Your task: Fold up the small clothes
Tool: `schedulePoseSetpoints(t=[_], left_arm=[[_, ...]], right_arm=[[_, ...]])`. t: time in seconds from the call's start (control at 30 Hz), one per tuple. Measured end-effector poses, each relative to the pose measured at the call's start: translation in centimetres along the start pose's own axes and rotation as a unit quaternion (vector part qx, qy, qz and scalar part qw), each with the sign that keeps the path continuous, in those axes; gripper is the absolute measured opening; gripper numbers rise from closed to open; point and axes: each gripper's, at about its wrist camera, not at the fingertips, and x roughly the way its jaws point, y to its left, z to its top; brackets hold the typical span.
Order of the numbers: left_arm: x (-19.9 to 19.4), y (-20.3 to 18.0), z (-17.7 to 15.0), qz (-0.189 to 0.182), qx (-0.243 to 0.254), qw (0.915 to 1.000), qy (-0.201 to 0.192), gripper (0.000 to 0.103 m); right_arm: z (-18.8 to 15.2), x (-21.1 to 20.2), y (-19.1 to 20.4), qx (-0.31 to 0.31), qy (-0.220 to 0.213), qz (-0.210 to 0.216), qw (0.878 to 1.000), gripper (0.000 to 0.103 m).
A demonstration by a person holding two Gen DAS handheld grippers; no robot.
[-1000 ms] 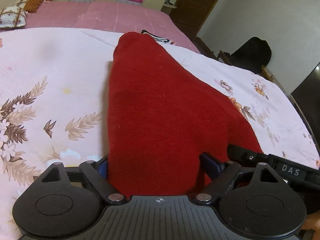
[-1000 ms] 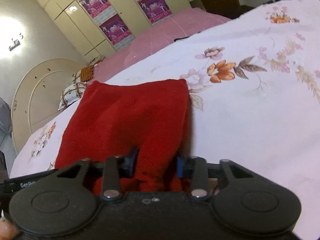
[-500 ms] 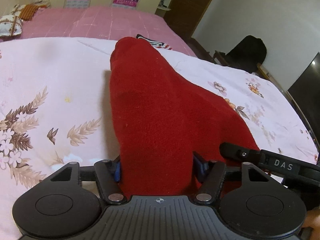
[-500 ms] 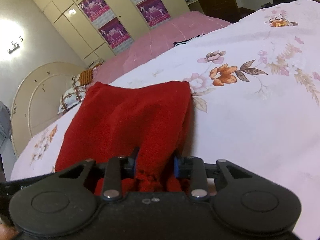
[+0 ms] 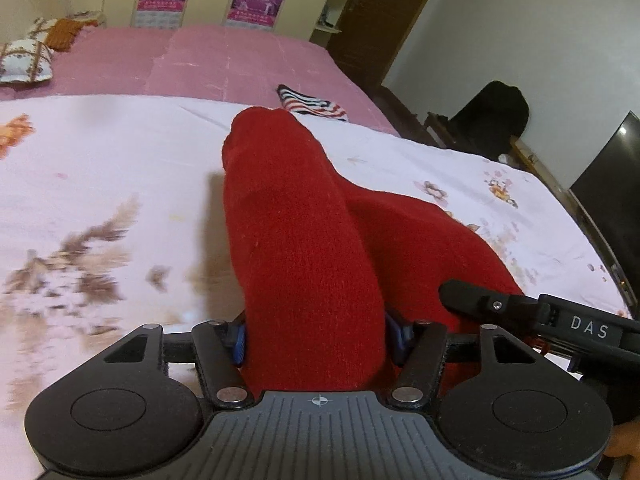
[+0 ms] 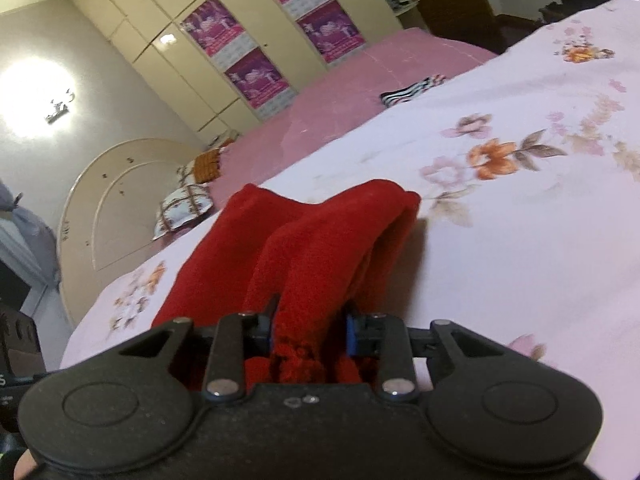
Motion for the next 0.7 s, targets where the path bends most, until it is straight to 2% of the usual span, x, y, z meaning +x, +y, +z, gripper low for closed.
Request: schedulePoseSetpoints(t=[0.23,0.43,0.7], left_arm=[[-5.0,6.0,-0.6,0.027,-0.010,0.9994,-0.019,0.061],[-8.7,12.7,-0.8,0.046,-0.014,0.9983,-0.034,0.061],[-9.6,21.5,-0.6,0.061,-0.036,0.9967,-0.040,0.061]], right_arm=[[-2.1,2.1,5.5,-0.014,0.015,0.033,0.999,0.029],[-4.5,4.6,11.5,-0.024,0.022,0.050,0.998,0.029],[-6.6,10.0,17.9,-0.036,0.033,0.055,0.997,0.029]])
